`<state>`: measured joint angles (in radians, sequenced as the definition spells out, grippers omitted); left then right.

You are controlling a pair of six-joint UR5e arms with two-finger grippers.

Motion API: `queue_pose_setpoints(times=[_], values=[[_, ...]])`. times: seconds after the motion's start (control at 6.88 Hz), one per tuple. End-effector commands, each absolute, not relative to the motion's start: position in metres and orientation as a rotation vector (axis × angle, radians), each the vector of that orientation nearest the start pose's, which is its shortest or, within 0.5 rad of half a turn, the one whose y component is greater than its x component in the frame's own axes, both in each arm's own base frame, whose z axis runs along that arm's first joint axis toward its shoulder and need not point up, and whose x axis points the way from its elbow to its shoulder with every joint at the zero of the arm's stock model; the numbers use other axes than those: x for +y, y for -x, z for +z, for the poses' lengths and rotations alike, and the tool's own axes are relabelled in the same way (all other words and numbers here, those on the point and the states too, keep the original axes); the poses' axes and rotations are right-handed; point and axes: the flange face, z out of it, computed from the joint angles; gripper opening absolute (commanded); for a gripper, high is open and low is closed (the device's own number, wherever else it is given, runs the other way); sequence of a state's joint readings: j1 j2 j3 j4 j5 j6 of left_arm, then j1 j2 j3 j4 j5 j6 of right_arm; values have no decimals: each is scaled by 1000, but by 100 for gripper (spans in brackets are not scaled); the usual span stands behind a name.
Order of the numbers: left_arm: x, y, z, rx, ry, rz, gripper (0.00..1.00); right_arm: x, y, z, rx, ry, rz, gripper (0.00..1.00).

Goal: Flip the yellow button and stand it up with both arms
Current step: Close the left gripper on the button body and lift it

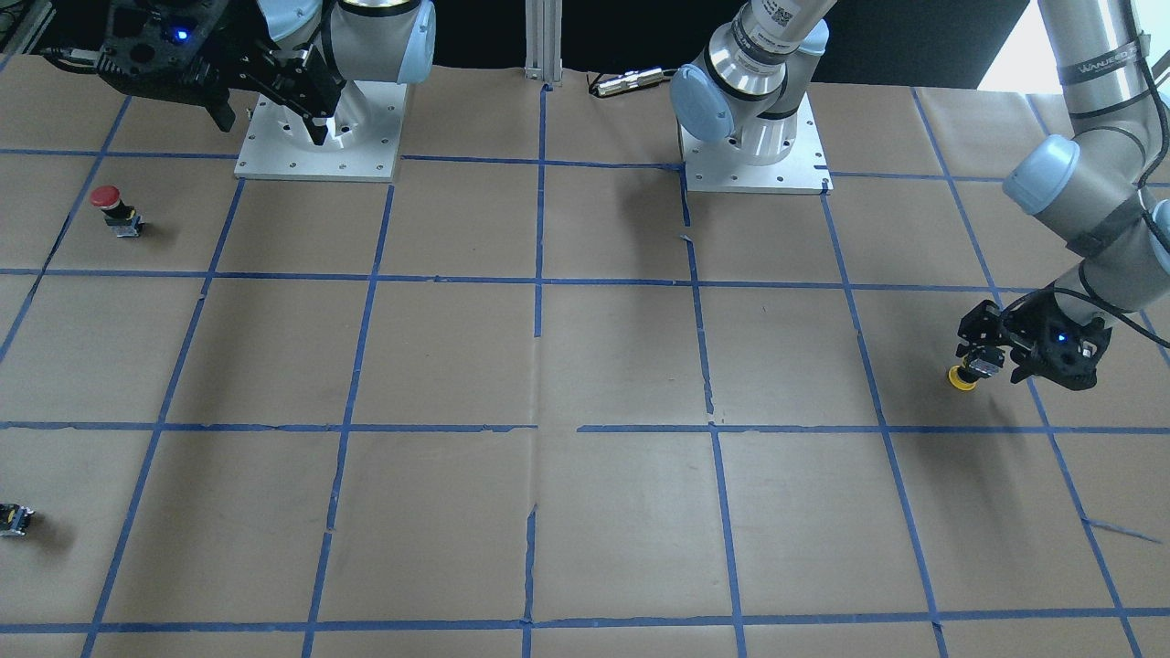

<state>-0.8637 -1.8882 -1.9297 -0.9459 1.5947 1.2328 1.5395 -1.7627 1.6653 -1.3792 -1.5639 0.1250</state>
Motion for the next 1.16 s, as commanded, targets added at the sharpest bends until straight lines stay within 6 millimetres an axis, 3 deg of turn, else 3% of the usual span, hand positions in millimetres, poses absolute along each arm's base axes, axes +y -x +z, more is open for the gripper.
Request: queue_pose_setpoints(times=[0.0,0.15,0.29,0.58,0.73,1.02], values=[[-491,-247,218,3039,-902,71,11,-407,-122,510,3093,-269,143,100],[-492,-248,231,3026,-898,56,10,-406,-126,511,3050,-290,154,100],[-495,-237,243,3028,-919,54,10,-404,-127,517,3043,-303,142,100],[-503,-204,289,3180,-908,-33,10,-404,-129,518,3041,-296,132,100],[-522,-158,308,3316,-832,-59,10,-401,-129,523,3041,-295,118,100],[-544,-25,342,3626,-554,-94,10,-404,-131,514,3021,-291,142,100]])
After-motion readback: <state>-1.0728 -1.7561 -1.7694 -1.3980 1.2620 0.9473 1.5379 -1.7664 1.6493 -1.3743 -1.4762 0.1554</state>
